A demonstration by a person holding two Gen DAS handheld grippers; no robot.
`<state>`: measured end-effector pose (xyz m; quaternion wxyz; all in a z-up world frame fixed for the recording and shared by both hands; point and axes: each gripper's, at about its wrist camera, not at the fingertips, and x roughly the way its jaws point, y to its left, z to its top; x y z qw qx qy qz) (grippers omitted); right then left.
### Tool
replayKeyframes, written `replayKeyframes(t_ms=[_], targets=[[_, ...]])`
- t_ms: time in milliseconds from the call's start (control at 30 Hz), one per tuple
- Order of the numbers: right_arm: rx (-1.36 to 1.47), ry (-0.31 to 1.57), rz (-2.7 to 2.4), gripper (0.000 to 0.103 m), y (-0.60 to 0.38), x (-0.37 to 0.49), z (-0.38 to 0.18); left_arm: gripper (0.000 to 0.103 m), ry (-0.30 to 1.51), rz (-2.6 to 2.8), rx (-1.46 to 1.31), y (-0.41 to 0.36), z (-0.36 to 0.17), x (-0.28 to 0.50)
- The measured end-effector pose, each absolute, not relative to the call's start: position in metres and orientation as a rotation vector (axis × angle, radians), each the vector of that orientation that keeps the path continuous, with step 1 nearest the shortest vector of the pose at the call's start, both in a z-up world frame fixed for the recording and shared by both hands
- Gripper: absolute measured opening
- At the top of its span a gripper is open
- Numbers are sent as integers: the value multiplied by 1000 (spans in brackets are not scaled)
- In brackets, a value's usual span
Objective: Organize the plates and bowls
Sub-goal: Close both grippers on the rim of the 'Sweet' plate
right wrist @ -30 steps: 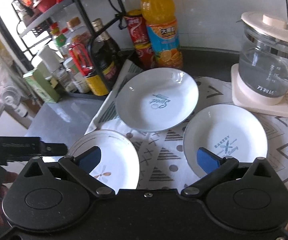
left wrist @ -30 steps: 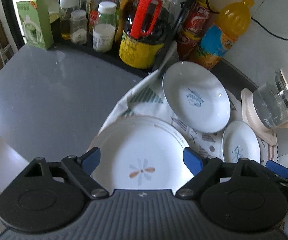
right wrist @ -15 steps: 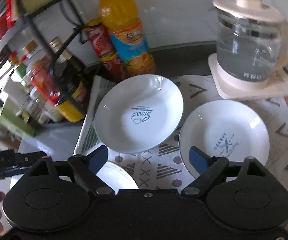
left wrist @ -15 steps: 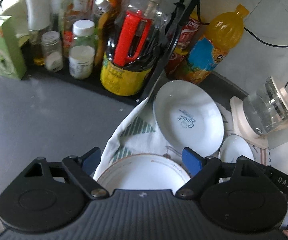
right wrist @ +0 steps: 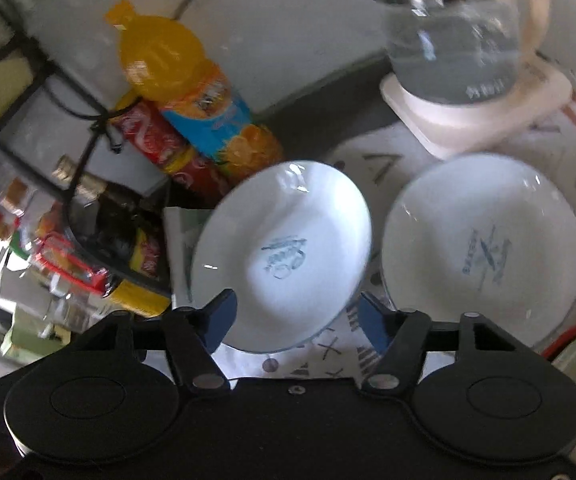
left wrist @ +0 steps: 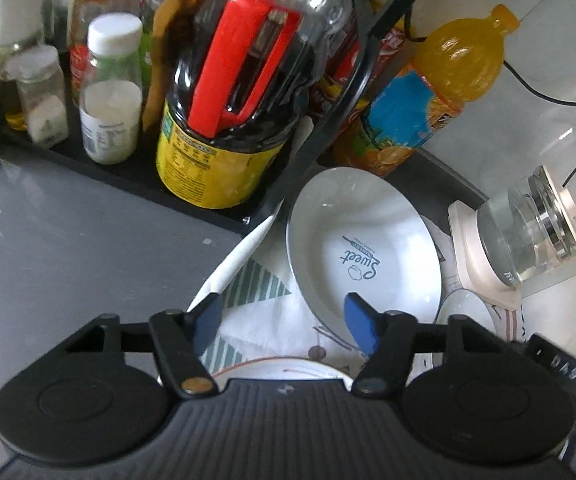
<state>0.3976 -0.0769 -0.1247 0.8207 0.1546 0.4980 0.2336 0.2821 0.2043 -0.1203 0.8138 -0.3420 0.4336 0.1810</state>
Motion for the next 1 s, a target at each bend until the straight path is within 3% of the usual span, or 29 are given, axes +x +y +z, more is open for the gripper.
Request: replayKeyframes(t_ms=[100, 433, 733, 1000], targets=[[370, 1089, 464, 49, -77, 400, -138, 57, 930, 371, -772, 207, -134, 289], [464, 1173, 395, 42, -67, 408, -176, 38, 982, 375, -795, 216, -173, 314], [473, 1173, 340, 34, -61, 419, -203, 30, 971, 352, -799, 216, -187, 326], [506, 1184, 323, 21, -59, 423, -216, 22, 966, 341, -819, 211, -196, 335]])
